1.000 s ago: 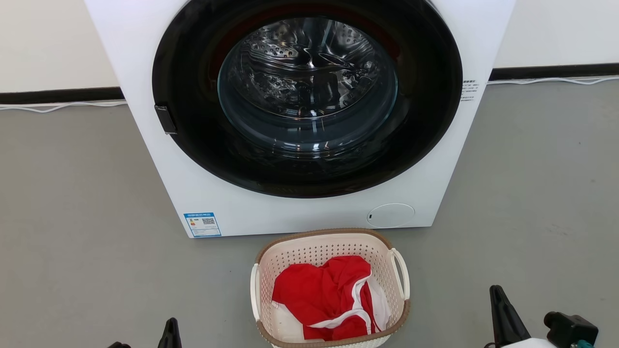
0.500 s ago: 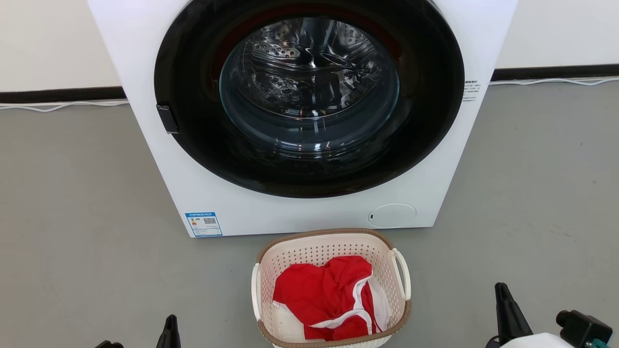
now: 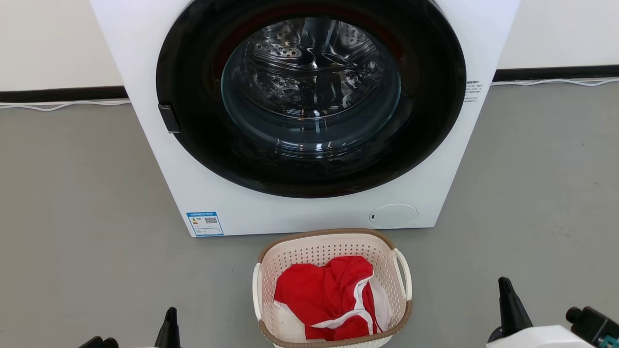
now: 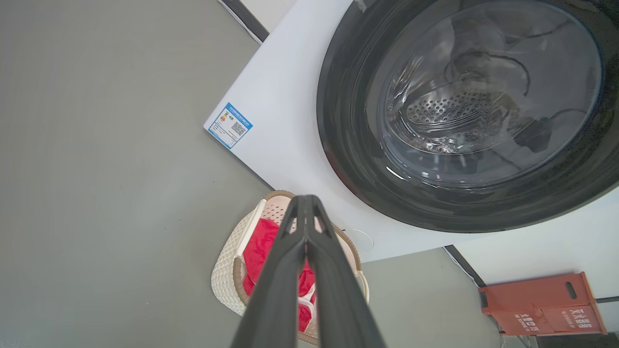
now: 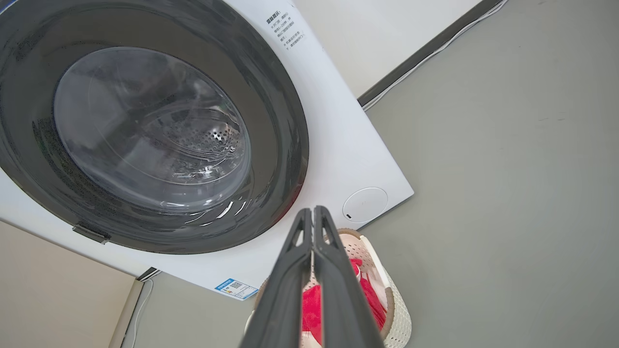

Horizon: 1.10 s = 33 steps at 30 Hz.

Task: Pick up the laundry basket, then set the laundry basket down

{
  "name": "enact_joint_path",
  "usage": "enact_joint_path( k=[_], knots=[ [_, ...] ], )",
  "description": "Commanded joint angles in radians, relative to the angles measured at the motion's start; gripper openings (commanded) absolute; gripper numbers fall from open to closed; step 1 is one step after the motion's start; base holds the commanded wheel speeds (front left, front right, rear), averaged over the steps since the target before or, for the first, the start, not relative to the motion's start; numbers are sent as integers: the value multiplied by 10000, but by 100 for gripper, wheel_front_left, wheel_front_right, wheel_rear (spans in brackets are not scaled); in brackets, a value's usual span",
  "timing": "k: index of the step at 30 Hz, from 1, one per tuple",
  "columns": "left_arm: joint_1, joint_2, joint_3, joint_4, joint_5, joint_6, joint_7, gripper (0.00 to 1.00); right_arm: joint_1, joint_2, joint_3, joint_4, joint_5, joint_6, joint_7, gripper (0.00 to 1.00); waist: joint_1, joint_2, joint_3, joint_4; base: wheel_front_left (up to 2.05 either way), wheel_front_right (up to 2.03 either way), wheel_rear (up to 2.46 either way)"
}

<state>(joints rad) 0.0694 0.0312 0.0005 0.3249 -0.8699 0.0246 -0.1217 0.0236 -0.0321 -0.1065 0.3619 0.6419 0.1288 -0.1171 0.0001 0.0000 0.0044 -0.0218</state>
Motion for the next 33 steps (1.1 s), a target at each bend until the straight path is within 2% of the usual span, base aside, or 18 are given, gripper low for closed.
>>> enact_joint_path(
  k=[1,33],
  knots=[
    [-549,72,185,-316,-253,-159,86,0,-504,-109,38,-340,329,9,94,0,-1,0,0,4,0,0,0],
    [-1058,121,579,-515,-3219,-739,1026,0,-841,-139,-7,-686,4212,13,1011,0,-1,0,-6,93,0,0,0]
  ],
)
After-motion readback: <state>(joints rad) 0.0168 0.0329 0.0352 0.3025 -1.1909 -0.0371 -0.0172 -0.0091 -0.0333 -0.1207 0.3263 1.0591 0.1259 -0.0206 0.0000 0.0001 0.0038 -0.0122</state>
